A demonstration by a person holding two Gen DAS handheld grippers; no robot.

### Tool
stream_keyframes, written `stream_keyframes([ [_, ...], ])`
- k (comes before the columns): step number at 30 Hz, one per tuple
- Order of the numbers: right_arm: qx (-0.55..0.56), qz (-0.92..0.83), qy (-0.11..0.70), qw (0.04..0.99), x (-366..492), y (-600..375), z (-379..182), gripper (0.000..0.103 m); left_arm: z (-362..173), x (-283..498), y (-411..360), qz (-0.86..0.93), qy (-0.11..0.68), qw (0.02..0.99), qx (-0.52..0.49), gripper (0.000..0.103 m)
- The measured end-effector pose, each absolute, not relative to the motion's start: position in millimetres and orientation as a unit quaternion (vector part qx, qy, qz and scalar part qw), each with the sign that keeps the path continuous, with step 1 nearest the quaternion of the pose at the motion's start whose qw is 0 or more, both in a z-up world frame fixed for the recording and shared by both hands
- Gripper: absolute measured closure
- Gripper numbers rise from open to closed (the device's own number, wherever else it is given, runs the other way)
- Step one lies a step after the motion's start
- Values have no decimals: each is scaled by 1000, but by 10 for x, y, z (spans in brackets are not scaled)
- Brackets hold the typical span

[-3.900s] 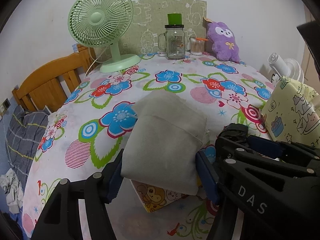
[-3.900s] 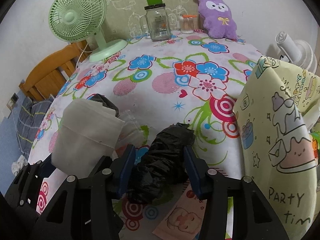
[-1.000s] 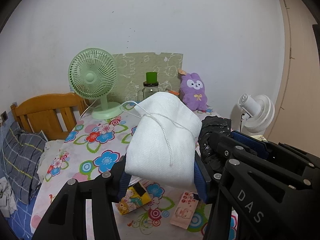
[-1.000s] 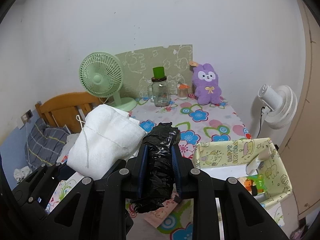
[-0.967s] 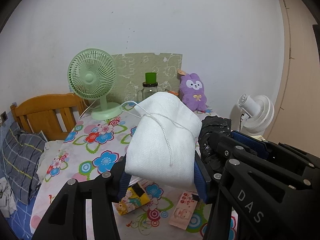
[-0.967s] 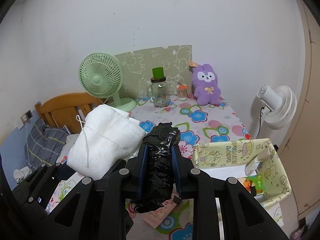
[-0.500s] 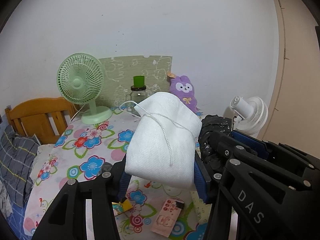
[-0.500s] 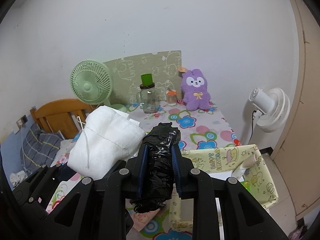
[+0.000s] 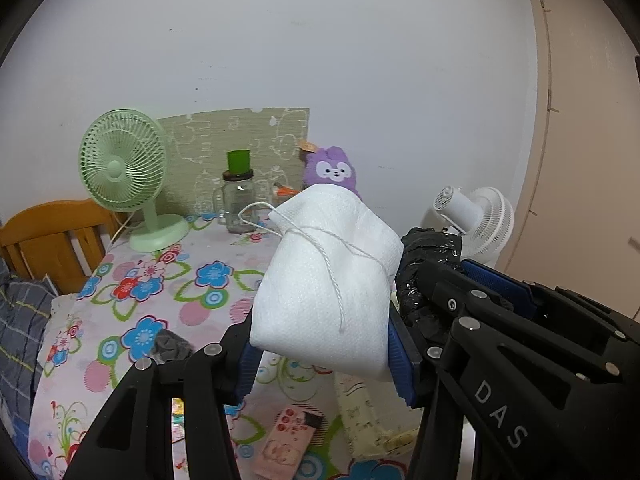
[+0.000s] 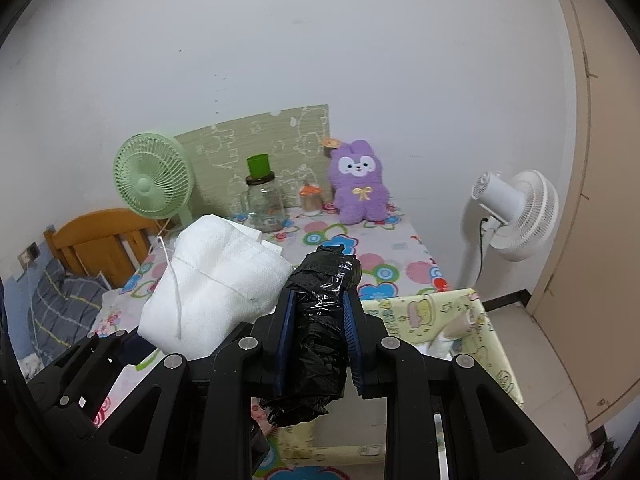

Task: Organize soft objects
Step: 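Lower the white cloth with the left tool while the right tool lowers the black item into the box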

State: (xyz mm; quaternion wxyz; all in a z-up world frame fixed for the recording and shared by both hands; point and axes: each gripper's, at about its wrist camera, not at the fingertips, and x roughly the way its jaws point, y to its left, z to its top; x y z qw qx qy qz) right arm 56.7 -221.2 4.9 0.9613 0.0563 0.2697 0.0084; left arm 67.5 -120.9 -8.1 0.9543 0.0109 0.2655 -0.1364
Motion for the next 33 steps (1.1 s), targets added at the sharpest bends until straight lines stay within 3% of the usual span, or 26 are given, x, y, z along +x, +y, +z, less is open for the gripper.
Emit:
stream_keyframes([
  [33, 108, -47, 324, 939, 680, -3047, -484, 76, -484, 862, -2004, -180, 323, 927, 58, 47],
])
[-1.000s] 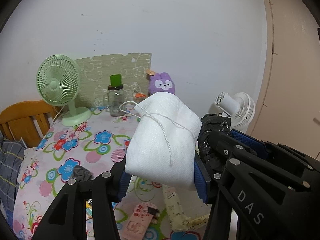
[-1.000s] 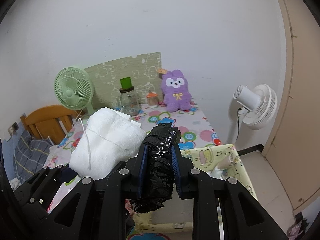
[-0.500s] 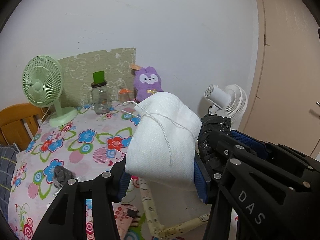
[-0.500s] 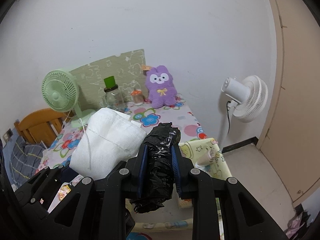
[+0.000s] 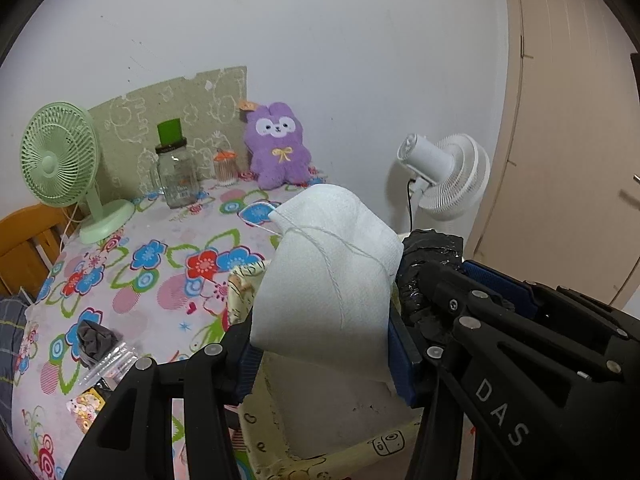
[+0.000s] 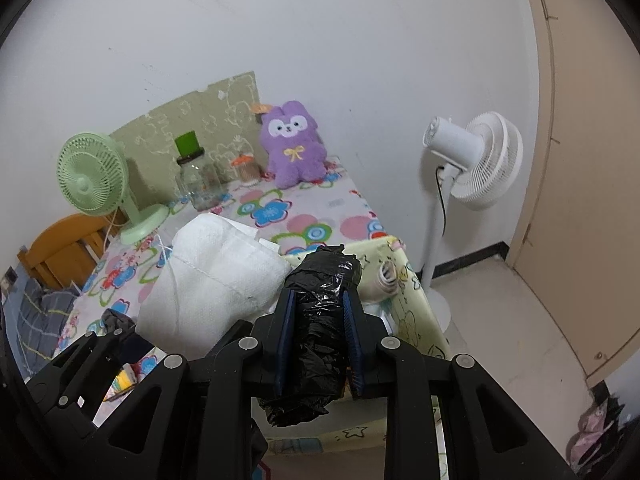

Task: Organize soft objects
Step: 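Lower the white cloth with the left tool while the right tool lowers the black item into the box, then open both tools and withdraw them from the box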

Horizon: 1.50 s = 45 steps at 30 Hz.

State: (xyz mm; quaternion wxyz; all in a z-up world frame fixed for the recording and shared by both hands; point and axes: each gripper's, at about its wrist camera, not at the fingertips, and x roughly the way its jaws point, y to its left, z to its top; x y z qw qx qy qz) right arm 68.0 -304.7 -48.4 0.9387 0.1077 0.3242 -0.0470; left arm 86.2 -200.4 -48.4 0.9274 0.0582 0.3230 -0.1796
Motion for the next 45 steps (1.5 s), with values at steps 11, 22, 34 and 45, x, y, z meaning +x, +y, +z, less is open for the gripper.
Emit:
stream_keyframes([
  [11, 121, -52, 348, 928, 808, -3116, -670, 76, -618, 933, -2087, -188, 354, 914, 65, 36],
  [22, 122, -51, 355, 925, 890, -3132, -713, 73, -644, 999, -2065, -173, 362, 914, 65, 19],
  [34, 119, -42, 347, 929, 853, -3071, -654, 33, -597, 947, -2034, -176, 356, 915, 67, 13],
  [45, 102, -55, 324, 939, 694, -2922, -473, 18, -445, 811, -1878, -170, 336, 924, 64, 6],
])
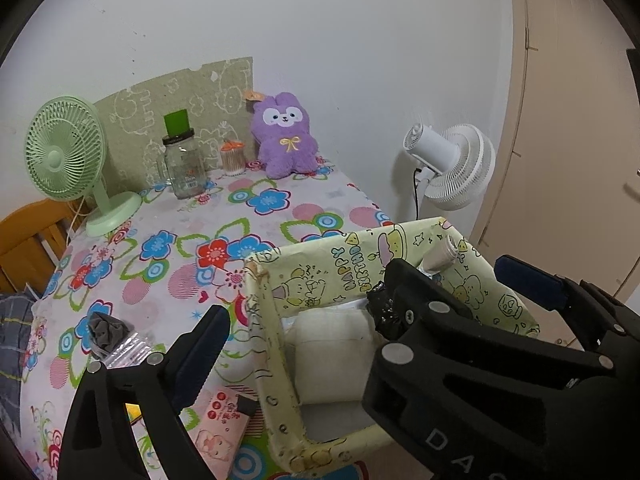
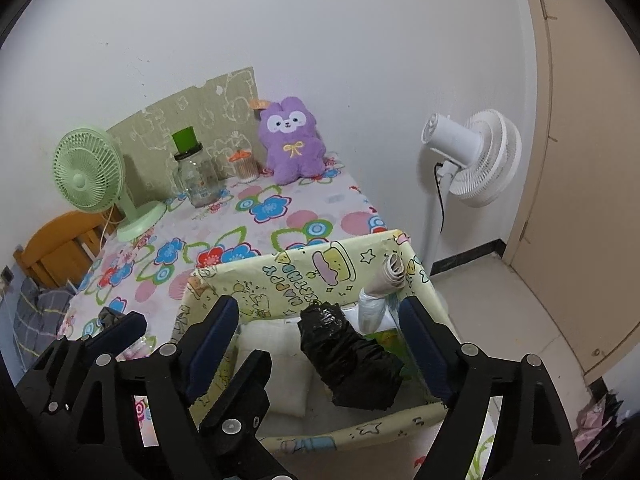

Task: Organize soft objects
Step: 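Open both tools and withdraw them from the box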

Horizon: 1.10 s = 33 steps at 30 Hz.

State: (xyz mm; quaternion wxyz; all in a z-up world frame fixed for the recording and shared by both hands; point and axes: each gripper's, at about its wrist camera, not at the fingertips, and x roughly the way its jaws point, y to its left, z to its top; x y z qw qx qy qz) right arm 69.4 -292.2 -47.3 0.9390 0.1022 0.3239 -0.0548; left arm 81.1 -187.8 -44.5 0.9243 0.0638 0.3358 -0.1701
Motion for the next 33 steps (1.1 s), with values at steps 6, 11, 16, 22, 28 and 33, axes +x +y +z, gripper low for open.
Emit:
stream_keyframes([
  [6, 95, -54, 311, 944, 609, -2819, -372, 17, -351, 727, -1765, -167, 324, 929, 61, 4],
  [11, 93, -53, 295, 950, 533, -2718, -270, 12, -259, 656, -1660, -162, 311, 935, 59, 2],
  [16, 88, -53, 280, 955, 444, -2612, -188, 9, -189, 584, -1564, -158, 300, 939, 56, 1],
  [22, 80, -53, 265, 959, 353, -2479, -99, 6, -122, 505, -1447, -155, 289, 943, 56, 0],
  [28, 72, -48, 259, 962, 306, -2341, -29, 5, -72, 446, -1324, -150, 280, 946, 55, 0],
  [33, 66, -36, 255, 964, 280, -2187, 6, 4, -48, 406, -1183, -142, 275, 949, 54, 0],
])
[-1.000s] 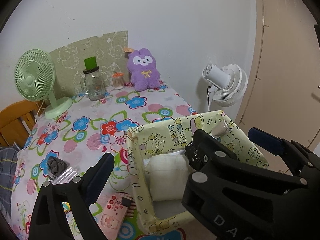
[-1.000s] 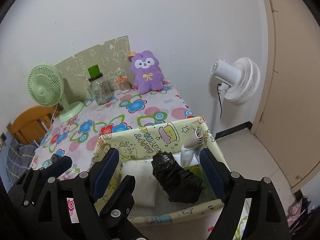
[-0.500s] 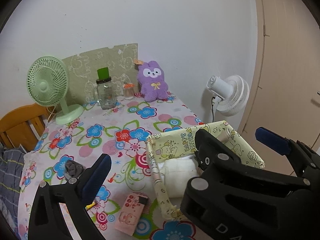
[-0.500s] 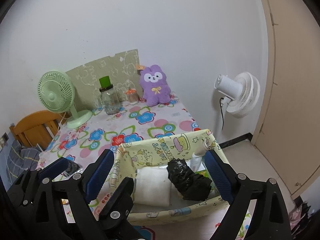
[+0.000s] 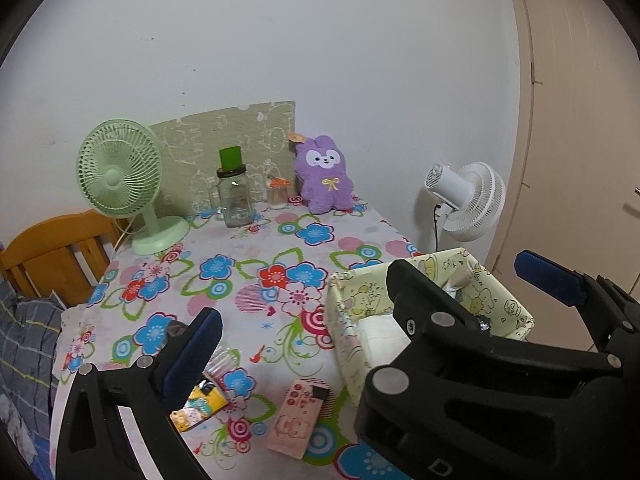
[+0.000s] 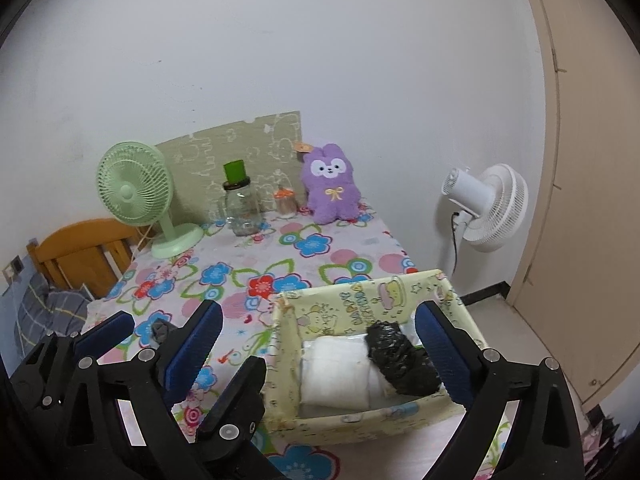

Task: Organize soft objects
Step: 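Open both tools and withdraw them from the box, then move both tools back toward the remaining items on the table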

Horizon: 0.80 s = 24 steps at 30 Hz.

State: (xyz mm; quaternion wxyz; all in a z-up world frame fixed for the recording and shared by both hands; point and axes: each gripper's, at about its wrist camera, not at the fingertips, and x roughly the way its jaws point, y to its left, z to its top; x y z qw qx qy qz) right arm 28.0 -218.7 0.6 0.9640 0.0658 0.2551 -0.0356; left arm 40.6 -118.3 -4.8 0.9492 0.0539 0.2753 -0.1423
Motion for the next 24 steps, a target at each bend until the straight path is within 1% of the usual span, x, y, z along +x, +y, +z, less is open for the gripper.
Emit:
stream_keyframes([
  [16, 39, -11, 241, 970, 152, -1717, 40, 3, -38, 235, -718, -124, 247, 960, 44, 0],
  [24, 27, 5, 242, 970, 108, -1553, -48, 3, -149, 176, -549, -115, 245, 962, 35, 0],
])
